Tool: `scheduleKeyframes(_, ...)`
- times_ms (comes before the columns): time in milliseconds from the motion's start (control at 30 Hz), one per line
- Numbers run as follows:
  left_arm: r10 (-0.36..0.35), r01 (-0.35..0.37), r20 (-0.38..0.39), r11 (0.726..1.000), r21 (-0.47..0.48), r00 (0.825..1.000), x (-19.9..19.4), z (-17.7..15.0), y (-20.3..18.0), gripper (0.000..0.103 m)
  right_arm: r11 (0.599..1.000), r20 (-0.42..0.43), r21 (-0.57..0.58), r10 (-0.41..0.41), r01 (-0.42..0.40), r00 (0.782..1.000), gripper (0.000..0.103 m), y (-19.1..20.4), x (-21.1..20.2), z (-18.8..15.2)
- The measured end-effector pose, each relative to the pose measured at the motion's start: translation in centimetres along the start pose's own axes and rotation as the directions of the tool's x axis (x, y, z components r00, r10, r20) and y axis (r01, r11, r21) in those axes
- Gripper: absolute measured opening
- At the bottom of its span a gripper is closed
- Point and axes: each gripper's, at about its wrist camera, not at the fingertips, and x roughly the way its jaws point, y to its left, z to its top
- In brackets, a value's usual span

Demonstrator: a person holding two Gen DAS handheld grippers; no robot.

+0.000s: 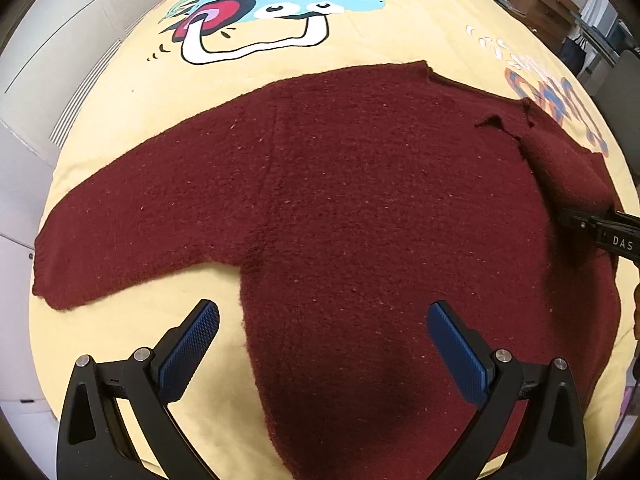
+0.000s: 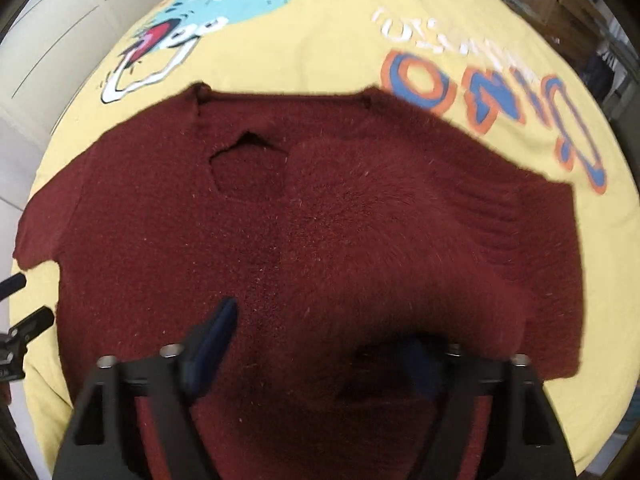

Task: Fold small clothes
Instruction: 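Fold the held sleeve across the sweater body and open the right tool, then grasp the other sleeve cuff with the left tool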

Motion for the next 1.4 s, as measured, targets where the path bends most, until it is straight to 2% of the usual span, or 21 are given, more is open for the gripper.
scheduleKeyframes(233,-0.013,0.013,0.012,0.999,0.03,1.0,-0.4,0.5,-1.0,0.102,0.999,-0.017,-0.006,-0.035,0.035,0.999,0.081,-3.8,-3.4,-3.0)
scheduleKeyframes(433,-0.04,0.039,-0.001,0.994,0.1,0.999,0.4,1.0,-3.7,0.102,0.981,0.002,0.145,-0.128,0.126,0.992,0.081,-10.8,-4.9,-7.1)
scheduleKeyframes(600,-0.098,0.097,-0.002,0.979,0.181,0.995,1.0,2.5,-8.2,0.102,0.959,-0.025,0.239,-0.149,0.151,0.988,0.081,-15.3,-4.3,-9.4)
scheduleKeyframes(800,-0.147,0.132,0.021,0.932,0.338,0.989,0.9,4.4,-15.5,0.102,0.947,-0.022,0.292,-0.131,0.132,0.991,0.081,-17.3,-4.3,-10.6)
scheduleKeyframes(1067,-0.211,0.182,0.0,0.842,0.508,0.977,1.9,5.6,-24.5,0.102,0.946,-0.019,0.304,-0.112,0.112,0.994,0.081,-17.8,-4.0,-11.0)
scheduleKeyframes(1200,-0.194,0.165,-0.016,0.785,0.598,0.981,3.2,5.4,-28.7,0.102,0.943,-0.026,0.312,-0.109,0.112,0.994,0.081,-18.3,-3.7,-11.2)
scheduleKeyframes(1400,-0.13,0.143,-0.067,0.753,0.643,0.989,6.9,5.7,-31.8,0.099,0.942,-0.04,0.316,-0.108,0.115,0.993,0.081,-18.5,-3.0,-11.4)
